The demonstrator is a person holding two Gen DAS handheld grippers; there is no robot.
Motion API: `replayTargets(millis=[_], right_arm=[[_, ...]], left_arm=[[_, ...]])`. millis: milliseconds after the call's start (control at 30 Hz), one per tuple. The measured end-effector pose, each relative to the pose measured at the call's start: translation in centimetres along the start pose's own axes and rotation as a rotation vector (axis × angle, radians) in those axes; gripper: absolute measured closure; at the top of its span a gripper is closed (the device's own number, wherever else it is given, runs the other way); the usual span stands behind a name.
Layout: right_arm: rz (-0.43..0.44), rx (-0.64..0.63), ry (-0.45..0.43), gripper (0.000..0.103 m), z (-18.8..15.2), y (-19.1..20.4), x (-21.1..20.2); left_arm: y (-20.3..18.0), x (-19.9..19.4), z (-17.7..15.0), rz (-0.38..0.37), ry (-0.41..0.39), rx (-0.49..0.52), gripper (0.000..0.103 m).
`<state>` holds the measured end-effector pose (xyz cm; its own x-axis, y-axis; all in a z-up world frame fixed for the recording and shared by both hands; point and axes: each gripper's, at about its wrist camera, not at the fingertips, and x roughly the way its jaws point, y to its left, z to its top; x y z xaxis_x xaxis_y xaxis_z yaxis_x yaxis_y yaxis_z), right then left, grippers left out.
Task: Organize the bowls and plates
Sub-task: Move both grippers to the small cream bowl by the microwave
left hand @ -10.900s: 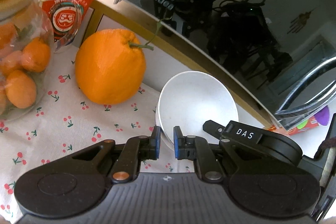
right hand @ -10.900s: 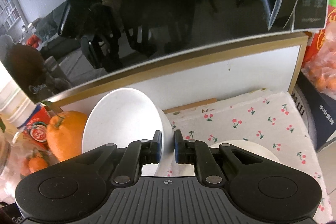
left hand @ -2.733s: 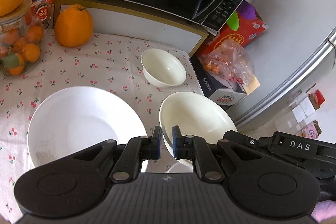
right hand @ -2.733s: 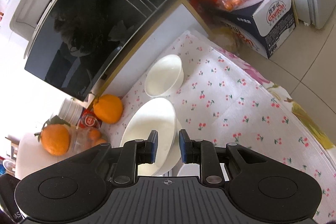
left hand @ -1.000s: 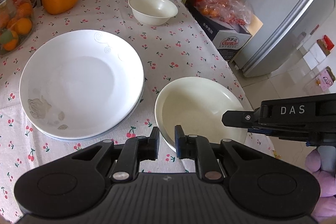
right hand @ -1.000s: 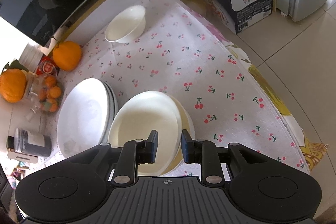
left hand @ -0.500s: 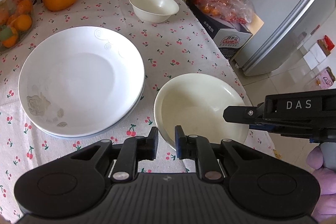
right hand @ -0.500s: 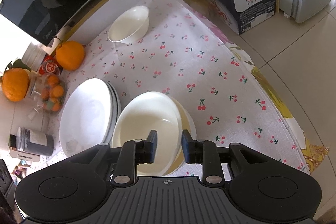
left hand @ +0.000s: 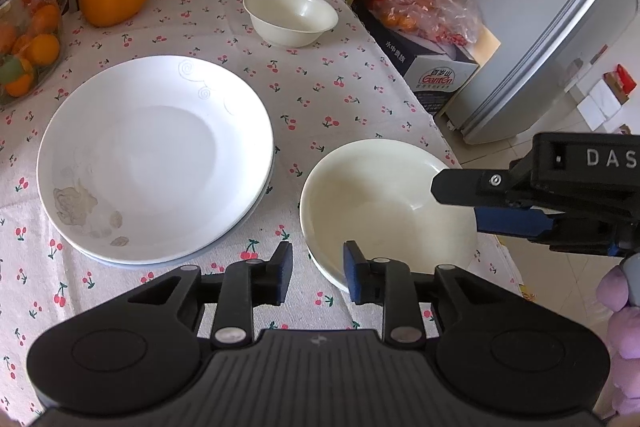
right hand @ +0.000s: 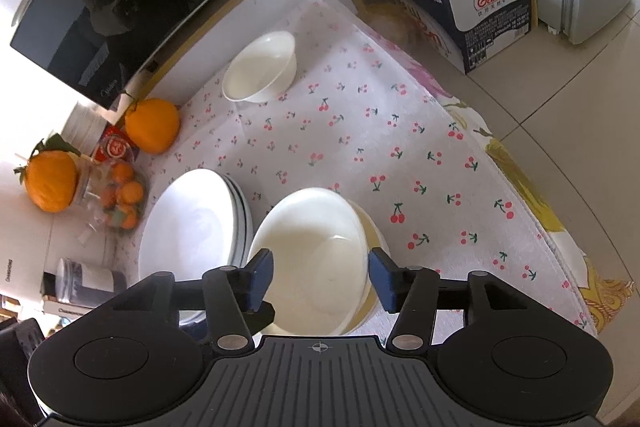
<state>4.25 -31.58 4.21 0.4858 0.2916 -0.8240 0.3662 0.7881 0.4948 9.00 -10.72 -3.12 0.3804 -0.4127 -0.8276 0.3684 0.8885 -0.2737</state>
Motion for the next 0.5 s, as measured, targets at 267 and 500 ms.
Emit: replayTargets(millis=[267,500], right_arm=[[0.024,0.016,-0.031,0.04,0.45,-0.23,-0.78],[0.034,0.027,-0.053,0.038,0.89,-0.56,-0.94]], left_arm=[[0.01,-0.29,0.11,0.0,-0.005,-0.001,0.062],[-0.03,-0.82,0.36,-0.004,-0.02,-0.003,0.047]])
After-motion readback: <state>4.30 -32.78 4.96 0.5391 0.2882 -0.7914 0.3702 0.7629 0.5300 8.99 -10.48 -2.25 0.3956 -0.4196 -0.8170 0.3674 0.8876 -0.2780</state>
